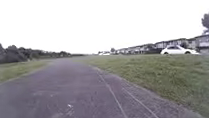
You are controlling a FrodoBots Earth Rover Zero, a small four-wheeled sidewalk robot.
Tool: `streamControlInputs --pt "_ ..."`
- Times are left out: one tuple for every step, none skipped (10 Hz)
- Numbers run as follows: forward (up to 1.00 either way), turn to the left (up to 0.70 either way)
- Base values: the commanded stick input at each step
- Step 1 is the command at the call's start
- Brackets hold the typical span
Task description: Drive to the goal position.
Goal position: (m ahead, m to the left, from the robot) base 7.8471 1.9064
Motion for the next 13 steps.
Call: streamControlInputs --pt "0.00 0.00" --pt "0.03 0.00" --pt "0.70 0.00" --pt "0.70 0.00" --pt "0.70 0.00" --pt "0.70 0.00" --pt "0.70 0.07" --pt "0.70 0.28" --pt "0.70 0.35" --pt "0.70 0.35" --pt "0.70 0.35" --pt "0.70 0.35" --pt "0.70 0.35"
